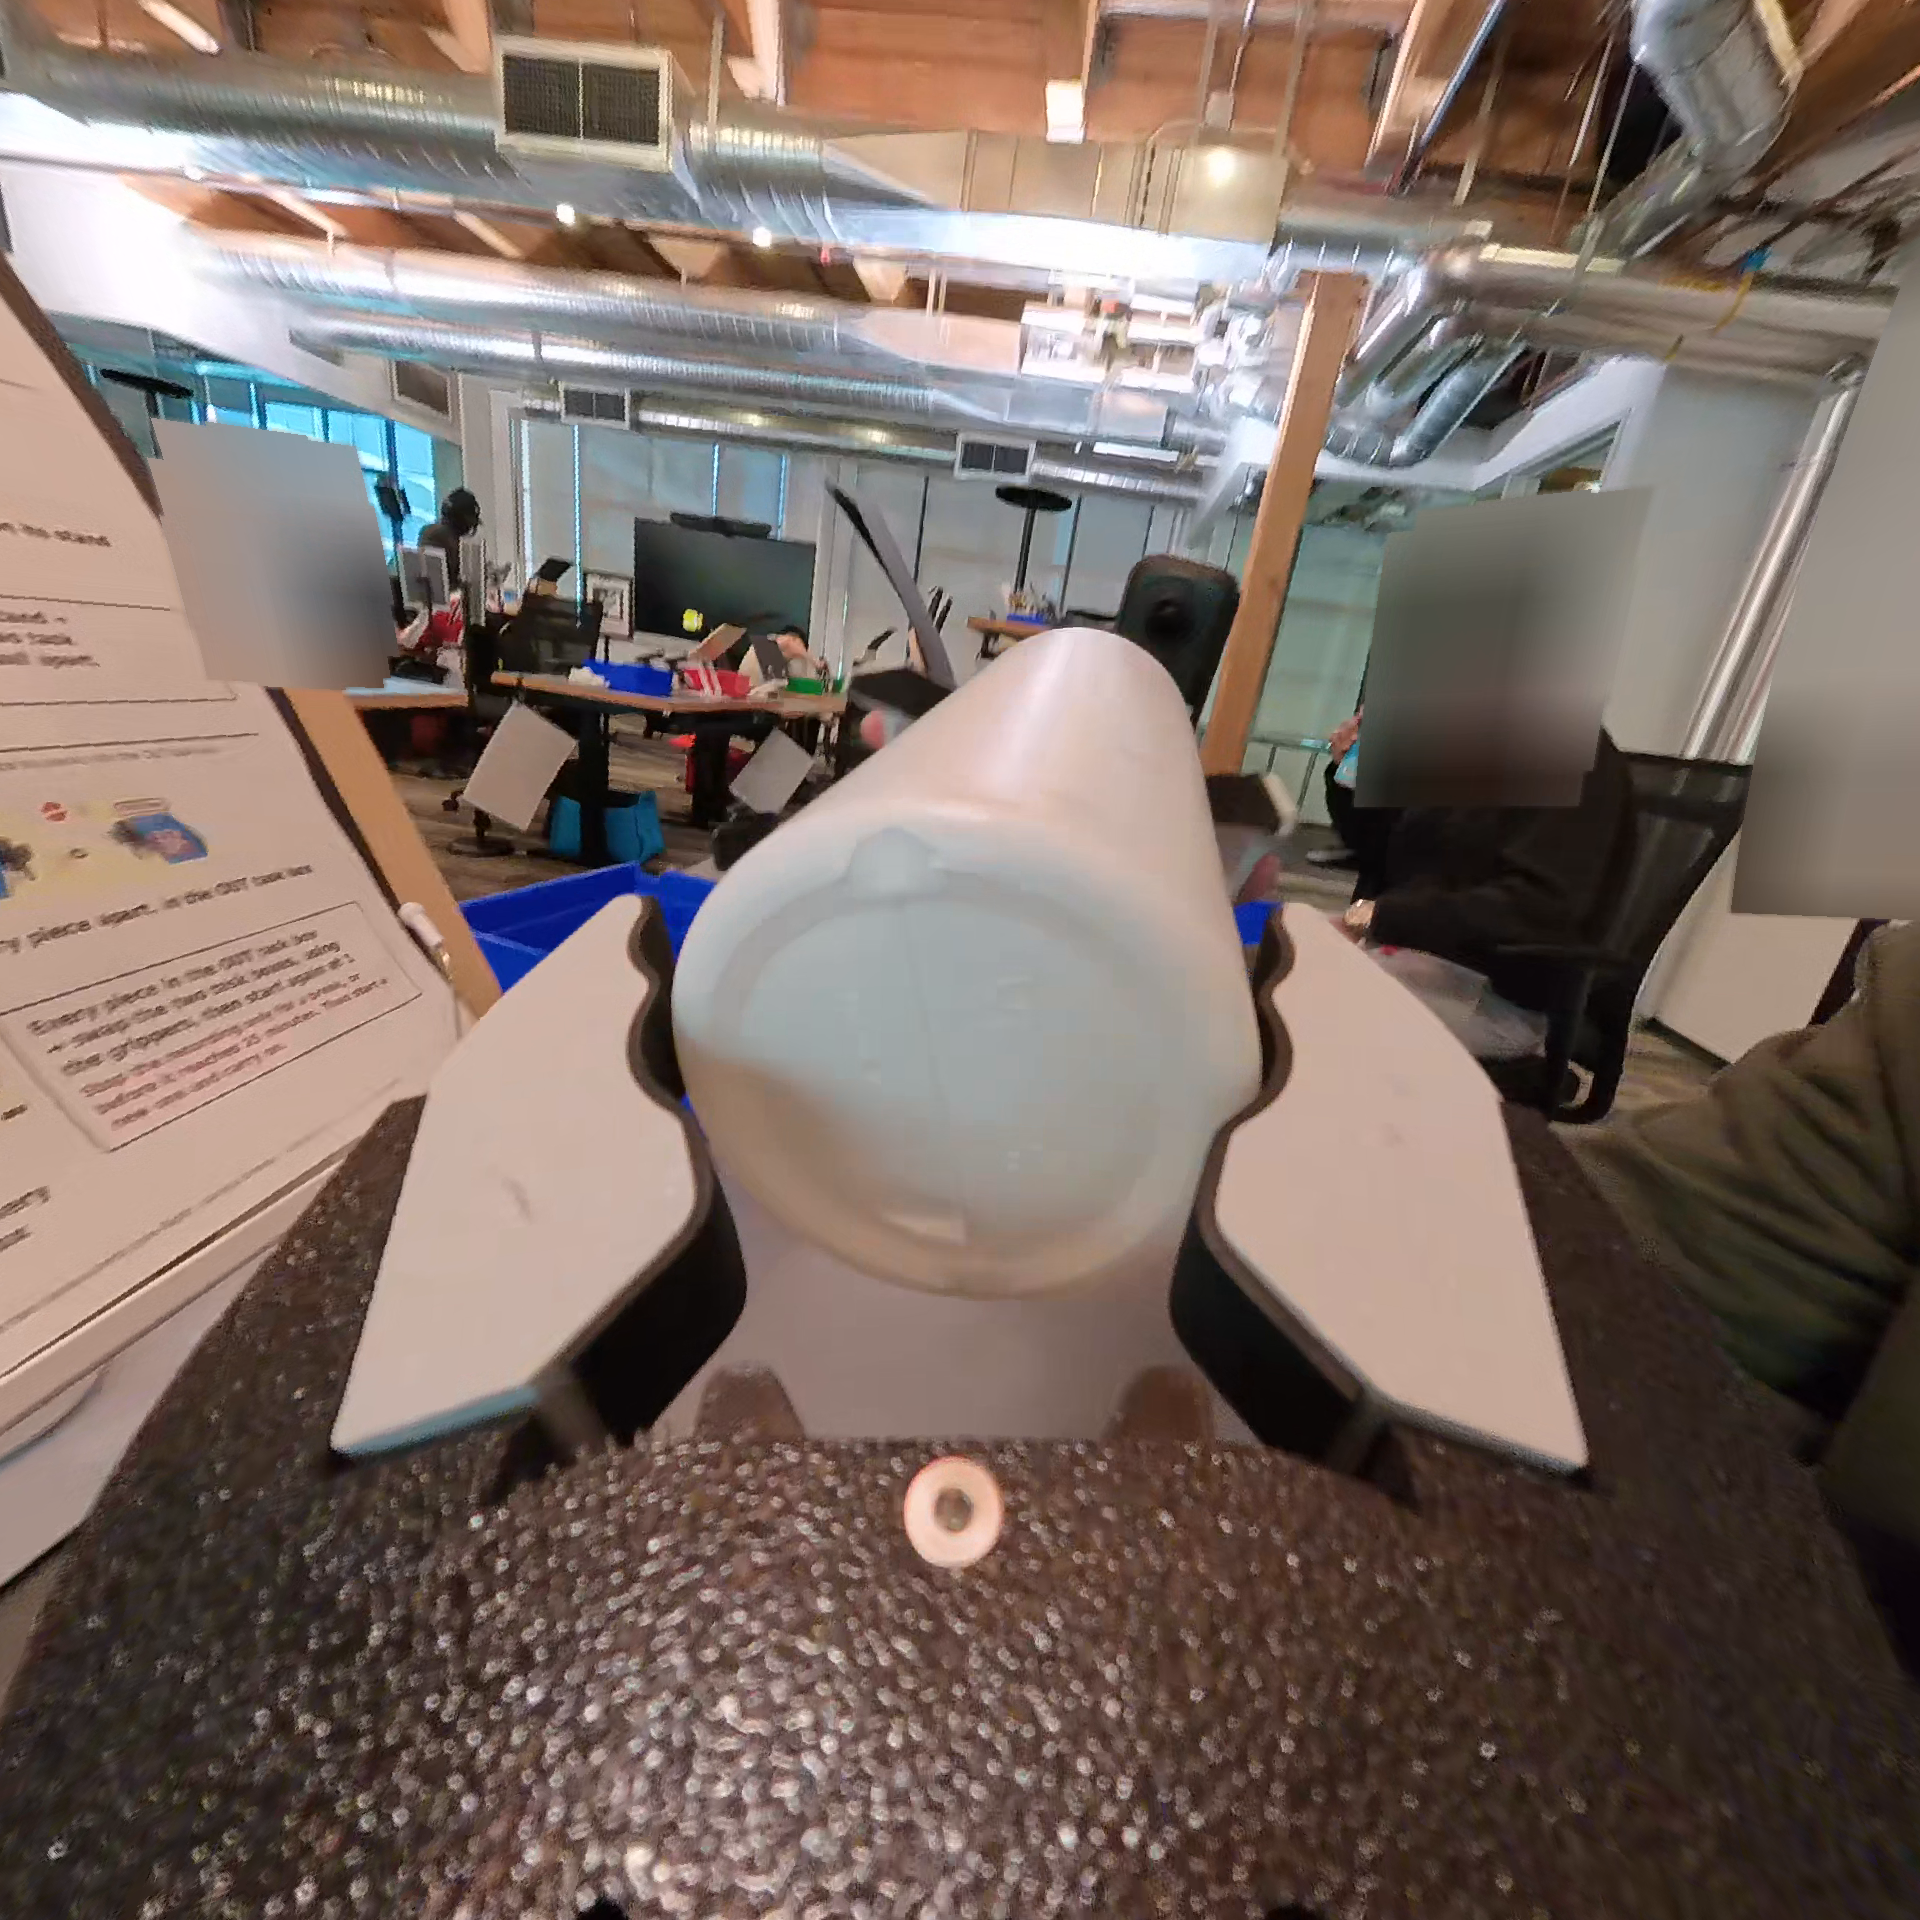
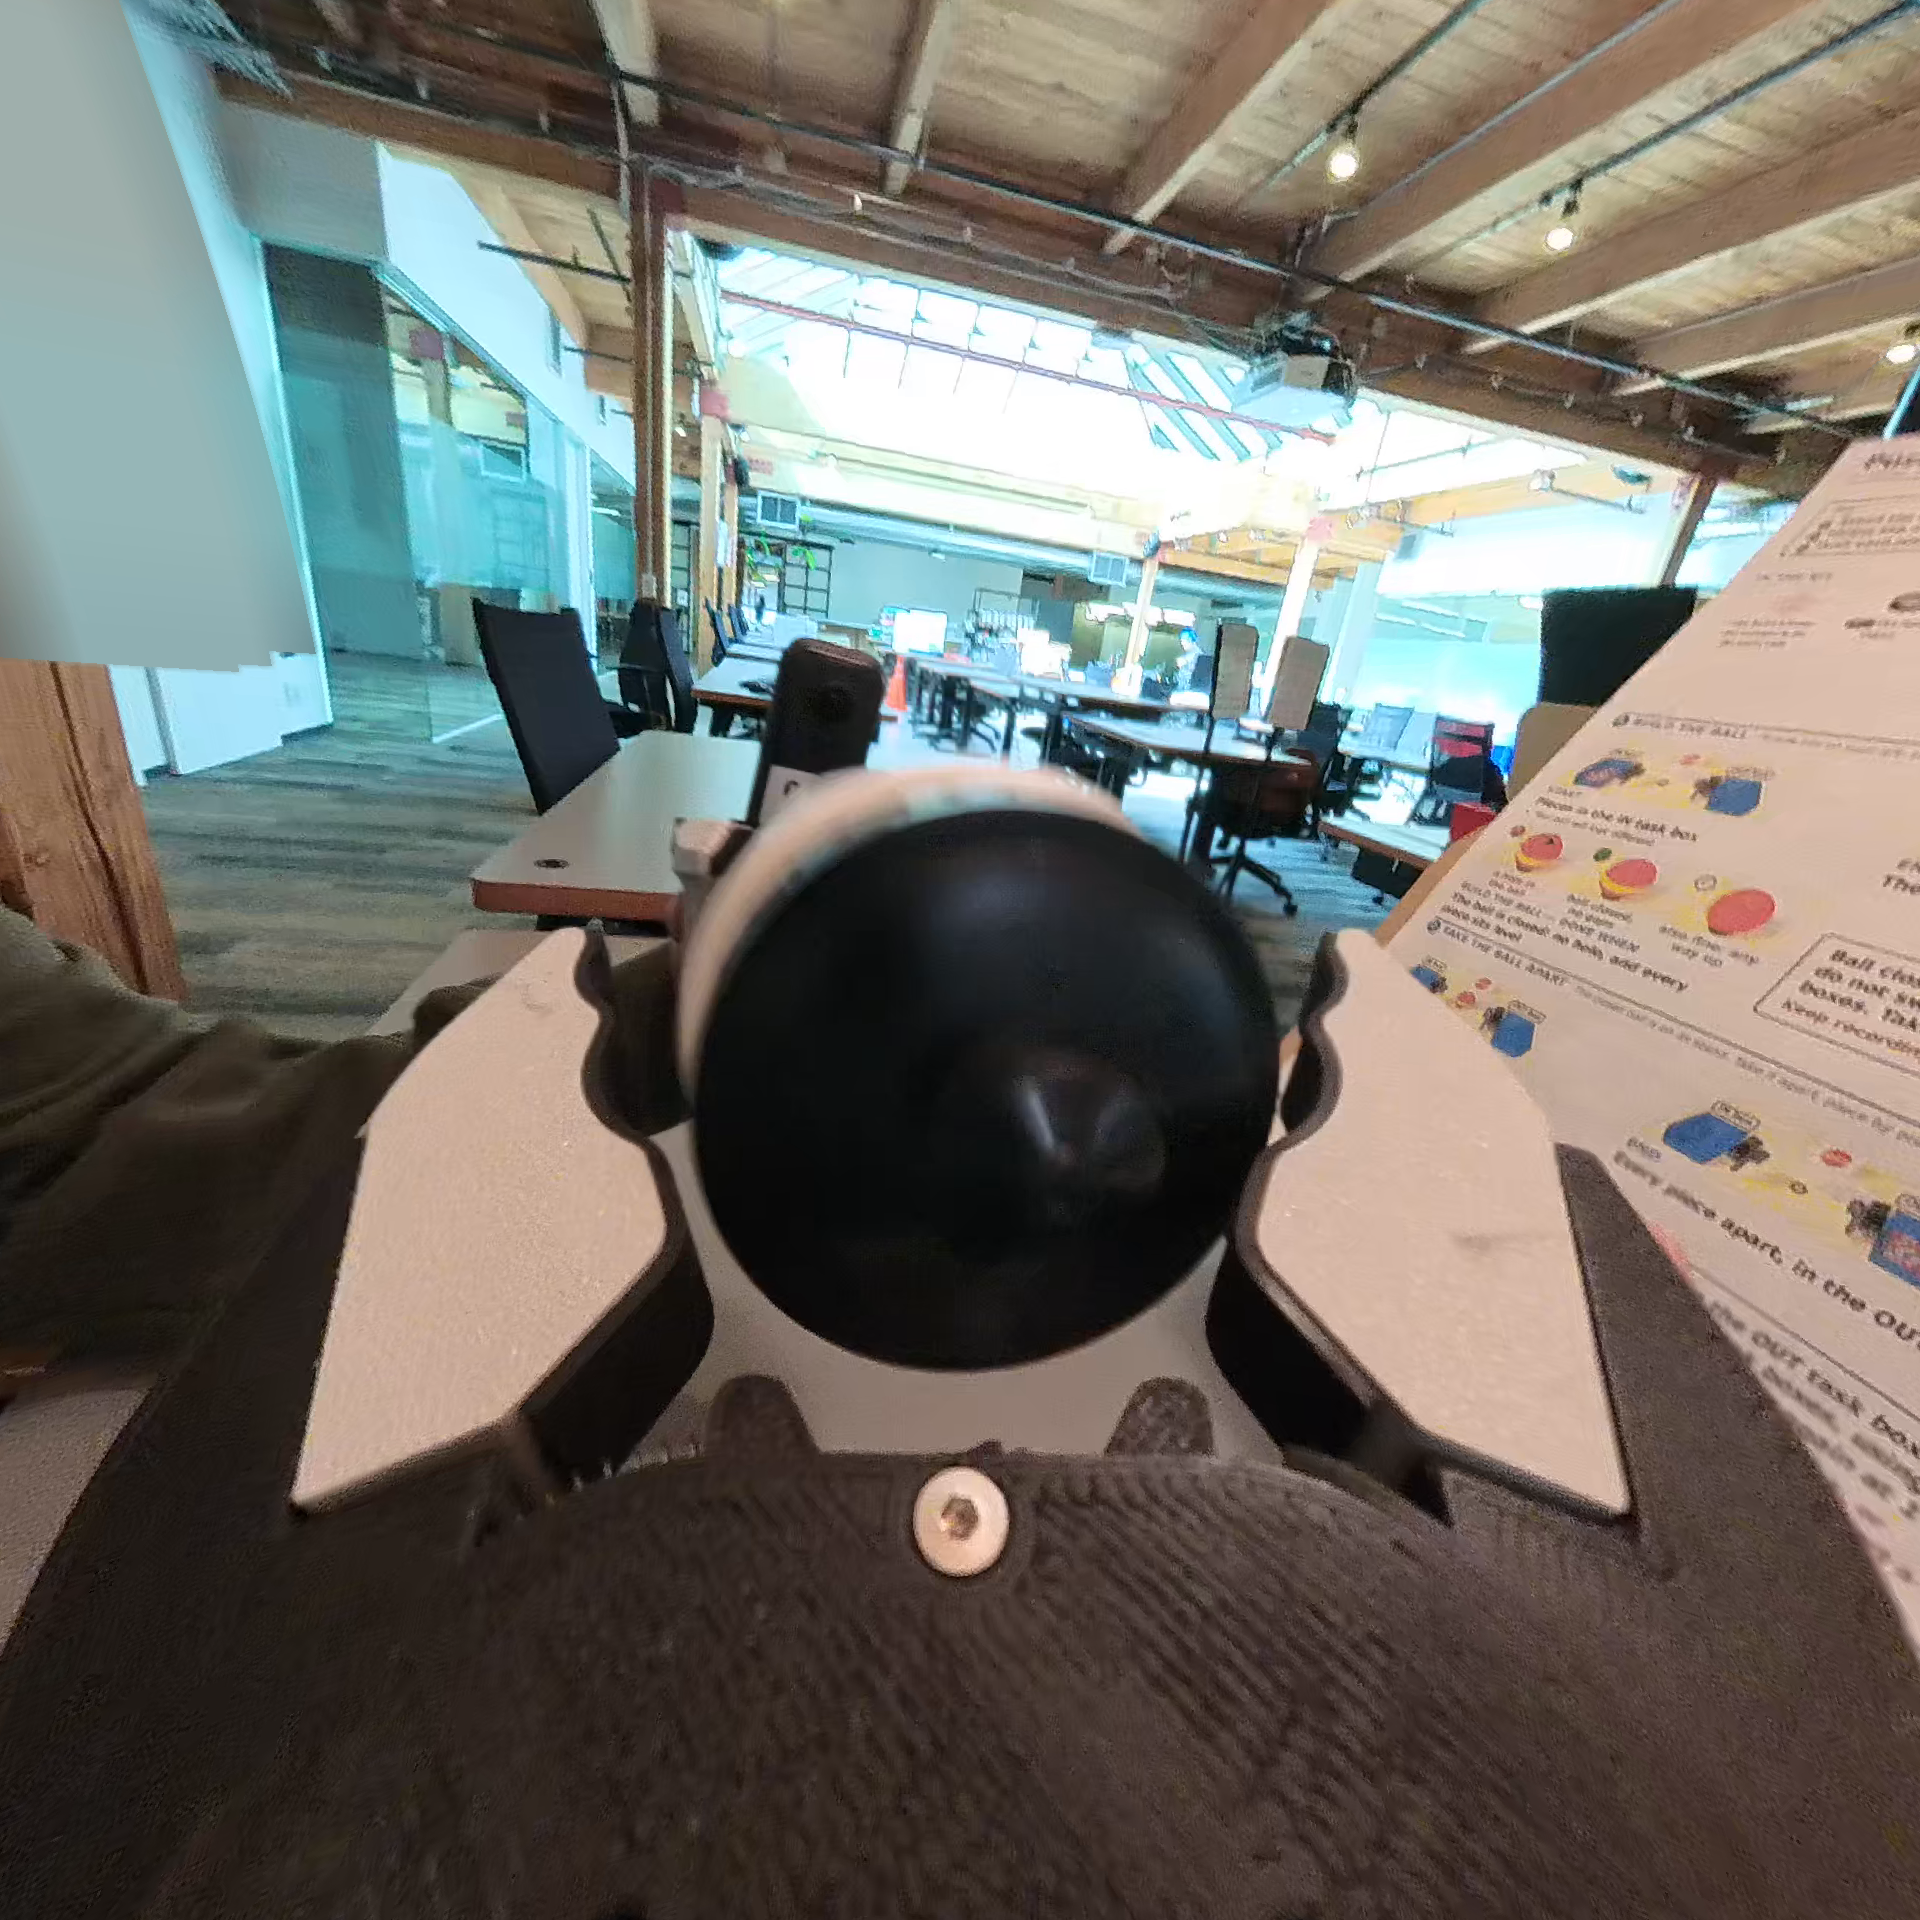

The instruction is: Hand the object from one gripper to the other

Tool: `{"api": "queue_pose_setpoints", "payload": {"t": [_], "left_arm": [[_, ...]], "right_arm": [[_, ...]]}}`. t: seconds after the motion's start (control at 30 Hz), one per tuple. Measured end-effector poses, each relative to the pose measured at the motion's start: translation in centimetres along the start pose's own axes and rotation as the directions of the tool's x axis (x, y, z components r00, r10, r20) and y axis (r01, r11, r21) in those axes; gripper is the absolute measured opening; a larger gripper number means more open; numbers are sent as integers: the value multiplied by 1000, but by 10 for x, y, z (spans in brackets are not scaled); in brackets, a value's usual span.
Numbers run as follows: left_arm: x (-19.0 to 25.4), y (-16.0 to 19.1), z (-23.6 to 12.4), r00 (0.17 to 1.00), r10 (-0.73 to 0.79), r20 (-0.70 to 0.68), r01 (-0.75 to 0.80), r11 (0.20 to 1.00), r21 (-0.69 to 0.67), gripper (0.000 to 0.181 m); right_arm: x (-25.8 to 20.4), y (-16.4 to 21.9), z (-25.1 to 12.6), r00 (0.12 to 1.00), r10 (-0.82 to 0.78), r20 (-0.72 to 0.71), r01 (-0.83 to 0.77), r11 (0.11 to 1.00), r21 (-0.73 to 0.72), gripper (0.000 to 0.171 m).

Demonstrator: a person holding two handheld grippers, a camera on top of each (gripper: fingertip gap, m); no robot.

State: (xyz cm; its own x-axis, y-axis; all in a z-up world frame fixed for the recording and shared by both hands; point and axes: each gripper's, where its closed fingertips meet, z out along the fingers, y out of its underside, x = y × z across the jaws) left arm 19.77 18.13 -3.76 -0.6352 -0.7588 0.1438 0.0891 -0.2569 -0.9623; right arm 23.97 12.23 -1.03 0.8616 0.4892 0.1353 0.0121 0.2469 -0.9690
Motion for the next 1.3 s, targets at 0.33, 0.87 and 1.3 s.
{"api": "queue_pose_setpoints", "payload": {"t": [0.33,0.87,1.3], "left_arm": [[5,-3,-8,1000,13,-25,-13,1000,-2,105],[-50,-11,-18,968,-117,222,64,971,230,102],[-51,32,-7,926,223,305,-170,967,-191,102]], "right_arm": [[-17,16,-2,993,-89,79,97,990,-102,109],[25,12,17,994,100,-53,-96,993,67,89],[35,22,15,975,-99,-200,71,987,-143,69]]}}
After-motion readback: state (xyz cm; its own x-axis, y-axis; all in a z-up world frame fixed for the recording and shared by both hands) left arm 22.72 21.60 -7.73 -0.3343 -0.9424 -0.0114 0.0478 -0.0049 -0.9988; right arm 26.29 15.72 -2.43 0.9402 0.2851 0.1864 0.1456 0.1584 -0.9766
